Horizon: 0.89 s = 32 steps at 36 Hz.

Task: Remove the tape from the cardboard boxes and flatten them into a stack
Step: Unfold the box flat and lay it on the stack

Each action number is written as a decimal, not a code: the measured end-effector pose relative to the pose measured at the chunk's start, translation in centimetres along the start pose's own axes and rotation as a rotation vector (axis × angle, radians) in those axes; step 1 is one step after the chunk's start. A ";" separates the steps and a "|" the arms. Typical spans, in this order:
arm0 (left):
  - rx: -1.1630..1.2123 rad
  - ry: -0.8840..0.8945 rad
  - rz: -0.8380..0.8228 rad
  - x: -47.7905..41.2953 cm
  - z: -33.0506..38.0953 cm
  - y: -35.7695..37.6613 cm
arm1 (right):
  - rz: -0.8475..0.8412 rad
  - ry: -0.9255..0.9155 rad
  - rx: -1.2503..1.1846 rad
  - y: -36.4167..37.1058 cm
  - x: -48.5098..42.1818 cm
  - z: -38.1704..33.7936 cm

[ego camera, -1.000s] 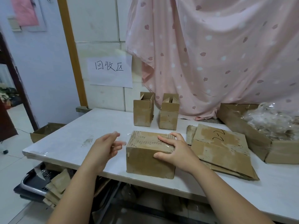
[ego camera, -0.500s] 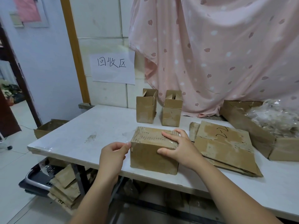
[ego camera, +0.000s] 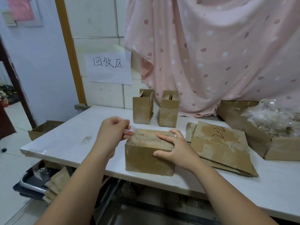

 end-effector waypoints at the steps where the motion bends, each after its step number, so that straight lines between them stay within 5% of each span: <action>1: -0.018 0.044 -0.009 -0.2 0.6 0.3 | 0.006 -0.002 -0.001 0.0 0.0 0.0; 7: -0.232 0.212 -0.173 -0.6 1.2 2.2 | 0.003 -0.014 0.011 0.0 0.0 0.0; 14: -0.529 0.277 -0.151 -1.8 -0.5 2.8 | -0.019 -0.025 0.041 -0.1 0.1 -0.4; 18: -0.506 0.215 -0.065 -2.7 -2.2 2.0 | -0.017 -0.031 0.043 -0.1 -0.1 -0.3; 22: -0.301 0.084 -0.154 -2.9 -3.4 1.6 | -0.056 -0.058 0.031 -0.2 -0.5 -0.3; 26: -0.417 0.182 -0.212 -2.9 -3.9 1.6 | -0.143 -0.072 -0.088 -0.2 -0.7 -0.3; 29: -0.529 0.291 -0.129 -2.2 -3.2 1.2 | -0.043 -0.071 -0.025 -0.7 -1.0 -0.1; 32: -0.720 0.429 -0.046 -1.3 -2.1 1.4 | 0.228 -0.049 0.067 -1.7 -0.7 -0.3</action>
Point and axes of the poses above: each hand's wrist, its own x-axis away from the middle knuckle, its own y-axis out of the palm, z = x × y, the point moved 8 cm from there along -x, towards the middle knuckle, and after that the axes turned 3 degrees about z, right-handed, at the moved point
